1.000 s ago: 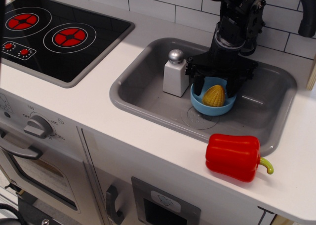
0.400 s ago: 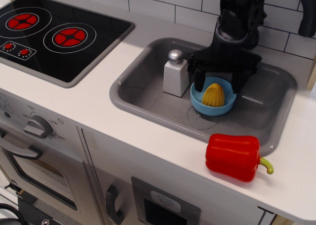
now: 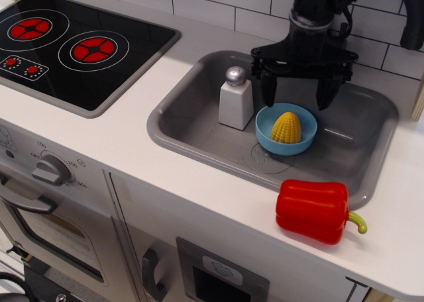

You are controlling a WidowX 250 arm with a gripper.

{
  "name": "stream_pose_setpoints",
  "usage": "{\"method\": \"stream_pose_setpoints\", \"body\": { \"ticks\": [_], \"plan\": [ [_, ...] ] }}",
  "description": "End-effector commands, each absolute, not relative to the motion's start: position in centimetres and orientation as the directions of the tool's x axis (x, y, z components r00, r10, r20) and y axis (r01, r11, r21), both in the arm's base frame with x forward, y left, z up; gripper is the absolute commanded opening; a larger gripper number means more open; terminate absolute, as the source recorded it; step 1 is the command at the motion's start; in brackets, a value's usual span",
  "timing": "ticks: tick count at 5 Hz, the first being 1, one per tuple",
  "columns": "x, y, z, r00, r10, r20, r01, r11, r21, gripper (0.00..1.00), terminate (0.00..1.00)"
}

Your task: Put corn in bowl sink

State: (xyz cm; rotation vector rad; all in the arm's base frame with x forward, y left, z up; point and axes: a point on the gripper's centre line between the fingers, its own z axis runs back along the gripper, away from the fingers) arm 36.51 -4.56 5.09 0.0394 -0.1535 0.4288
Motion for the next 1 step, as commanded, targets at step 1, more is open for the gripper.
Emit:
{"method": "stream_pose_setpoints", "body": {
  "ticks": [1],
  "plan": [
    [37.39, -4.10, 7.97, 0.883, 0.413, 0.222, -0.415, 0.909, -0.038, 1.00, 1.00]
  ]
}}
